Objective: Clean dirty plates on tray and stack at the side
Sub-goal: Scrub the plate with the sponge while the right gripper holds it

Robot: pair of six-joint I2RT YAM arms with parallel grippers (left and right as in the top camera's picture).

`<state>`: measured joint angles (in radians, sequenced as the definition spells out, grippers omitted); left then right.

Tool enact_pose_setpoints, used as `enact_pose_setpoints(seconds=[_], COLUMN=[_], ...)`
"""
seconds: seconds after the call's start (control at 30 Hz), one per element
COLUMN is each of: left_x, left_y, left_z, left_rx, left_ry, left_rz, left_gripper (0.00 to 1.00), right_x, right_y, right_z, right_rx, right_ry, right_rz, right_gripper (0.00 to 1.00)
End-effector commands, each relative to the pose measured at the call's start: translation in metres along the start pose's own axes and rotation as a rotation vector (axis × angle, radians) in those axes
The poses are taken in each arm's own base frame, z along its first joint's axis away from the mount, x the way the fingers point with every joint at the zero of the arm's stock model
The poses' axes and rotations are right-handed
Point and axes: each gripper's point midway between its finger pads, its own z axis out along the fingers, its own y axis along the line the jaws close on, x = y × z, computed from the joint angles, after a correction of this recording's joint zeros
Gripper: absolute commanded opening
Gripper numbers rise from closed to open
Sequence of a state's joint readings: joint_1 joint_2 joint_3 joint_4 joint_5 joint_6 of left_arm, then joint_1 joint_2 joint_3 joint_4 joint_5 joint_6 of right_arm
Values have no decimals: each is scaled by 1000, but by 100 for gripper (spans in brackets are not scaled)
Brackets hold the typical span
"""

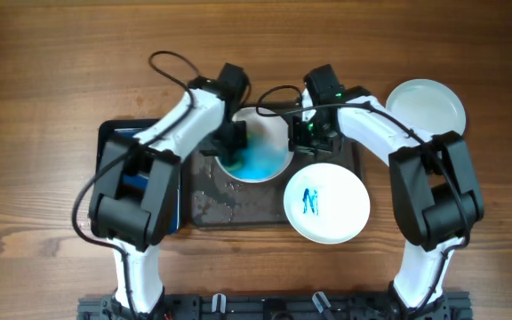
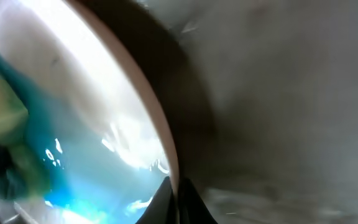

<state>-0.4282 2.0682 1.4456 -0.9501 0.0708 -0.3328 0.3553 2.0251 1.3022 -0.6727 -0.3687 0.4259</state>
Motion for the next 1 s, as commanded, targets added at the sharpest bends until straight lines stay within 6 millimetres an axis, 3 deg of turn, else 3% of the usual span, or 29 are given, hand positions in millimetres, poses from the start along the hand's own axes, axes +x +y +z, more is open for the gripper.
enact_pose_setpoints(seconds=[0.0, 0.13, 0.33, 0.47, 0.6, 0.77, 0.97], left_x=[50, 55, 46, 32, 6, -32, -58], left_y=[-75, -104, -138, -145, -116, -39, 27], left_z=[29, 23, 8, 6, 18, 28, 26], left_rx=[232, 358, 564, 591, 439, 173, 72], left_ry=[160, 167, 134, 73, -12, -104, -159], left_rz=[202, 233, 265, 286, 207, -31, -167], left_gripper=[4, 4, 4, 4, 4, 4, 4], right_x=[0, 0, 2, 4, 6, 7, 8], right_y=[-12, -12, -13, -14, -15, -16, -17], right_z=[6, 6, 6, 5, 5, 5, 5], right_rx=[62, 62, 66, 73, 76, 79, 85], right_ry=[-4, -4, 4, 11, 18, 25, 28], right_rz=[3, 3, 2, 4, 7, 8, 10], right_gripper=[5, 5, 5, 5, 5, 5, 5])
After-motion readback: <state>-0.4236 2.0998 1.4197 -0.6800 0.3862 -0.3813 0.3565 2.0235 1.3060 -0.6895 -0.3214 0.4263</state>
